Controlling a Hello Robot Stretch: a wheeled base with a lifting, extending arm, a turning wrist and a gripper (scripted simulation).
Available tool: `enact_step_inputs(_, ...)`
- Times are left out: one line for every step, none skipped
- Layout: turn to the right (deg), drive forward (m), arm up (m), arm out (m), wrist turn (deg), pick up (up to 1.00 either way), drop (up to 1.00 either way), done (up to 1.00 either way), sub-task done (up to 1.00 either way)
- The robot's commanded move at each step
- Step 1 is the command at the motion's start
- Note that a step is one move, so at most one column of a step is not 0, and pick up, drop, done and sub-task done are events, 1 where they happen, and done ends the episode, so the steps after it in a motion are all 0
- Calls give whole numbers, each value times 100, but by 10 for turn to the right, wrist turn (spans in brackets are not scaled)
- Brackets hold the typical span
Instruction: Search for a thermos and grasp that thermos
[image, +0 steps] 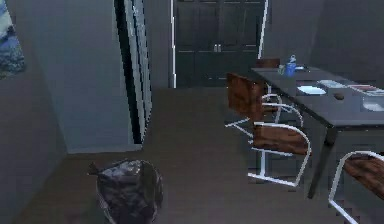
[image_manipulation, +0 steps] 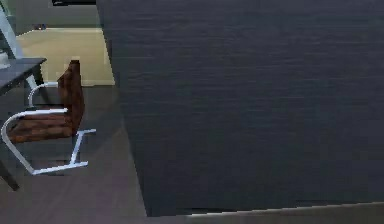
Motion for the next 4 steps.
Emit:
enact_step_inputs(0, 100, 0, 0, 0, 0, 0, 0, 0)
enact_step_inputs(0, 100, 0, 0, 0, 0, 0, 0, 0)
enact_step_inputs(0, 75, 0, 0, 0, 0, 0, 0, 0)
enact_step_inputs(450, 0, 0, 0, 0, 0, 0, 0, 0)
